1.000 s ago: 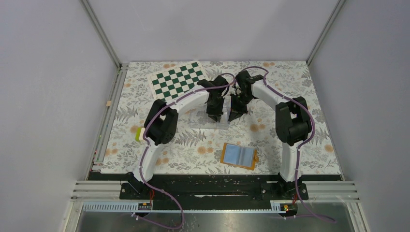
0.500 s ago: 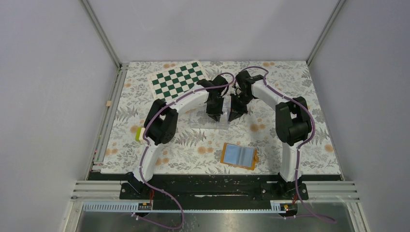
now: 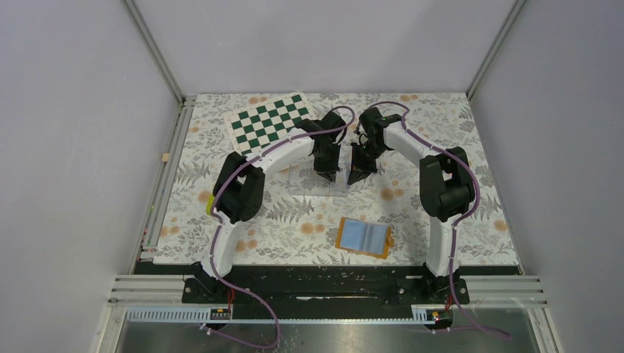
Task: Put the credit cards into the card holder
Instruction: Pick up the credit card from the storage box.
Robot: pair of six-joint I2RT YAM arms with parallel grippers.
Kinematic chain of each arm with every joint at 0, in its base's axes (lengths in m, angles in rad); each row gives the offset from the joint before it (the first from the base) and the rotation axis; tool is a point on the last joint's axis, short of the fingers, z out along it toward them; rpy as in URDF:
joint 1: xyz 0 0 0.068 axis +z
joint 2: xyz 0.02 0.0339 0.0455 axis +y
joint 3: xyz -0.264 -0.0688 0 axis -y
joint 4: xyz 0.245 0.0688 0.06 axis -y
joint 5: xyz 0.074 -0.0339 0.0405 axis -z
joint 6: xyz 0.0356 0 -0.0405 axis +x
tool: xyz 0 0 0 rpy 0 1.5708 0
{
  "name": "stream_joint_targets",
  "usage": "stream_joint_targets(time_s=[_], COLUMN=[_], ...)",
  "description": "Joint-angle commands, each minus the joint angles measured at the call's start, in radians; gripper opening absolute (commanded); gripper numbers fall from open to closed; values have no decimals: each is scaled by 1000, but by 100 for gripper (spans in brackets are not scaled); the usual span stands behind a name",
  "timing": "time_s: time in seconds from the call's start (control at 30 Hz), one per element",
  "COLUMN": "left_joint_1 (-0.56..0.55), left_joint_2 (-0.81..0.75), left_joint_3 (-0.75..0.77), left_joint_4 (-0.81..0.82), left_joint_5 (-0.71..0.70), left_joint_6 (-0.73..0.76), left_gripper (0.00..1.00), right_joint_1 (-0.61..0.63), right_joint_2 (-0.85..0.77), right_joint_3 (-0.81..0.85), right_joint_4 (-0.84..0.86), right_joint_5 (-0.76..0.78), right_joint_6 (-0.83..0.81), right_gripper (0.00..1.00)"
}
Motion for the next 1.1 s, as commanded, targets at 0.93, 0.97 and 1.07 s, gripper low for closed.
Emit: stream_joint_targets(time_s=[0.93, 0.97, 1.07], left_joint_1=[26, 27, 26], left_joint_2=[-190, -193, -197], left_joint_3=[-236, -236, -242], left_joint_4=[401, 401, 401], left_joint_5=[210, 211, 214], left_joint_6=[-159, -158, -155], left_gripper=[17, 17, 17], right_joint_1=[12, 13, 12], right_joint_2=[9, 8, 10], right_joint_3=[-35, -34, -33], right_joint_4=[-14, -13, -15], right_joint_5=[-4, -4, -3], right_joint_6=[-16, -16, -17], right_gripper=[6, 6, 6])
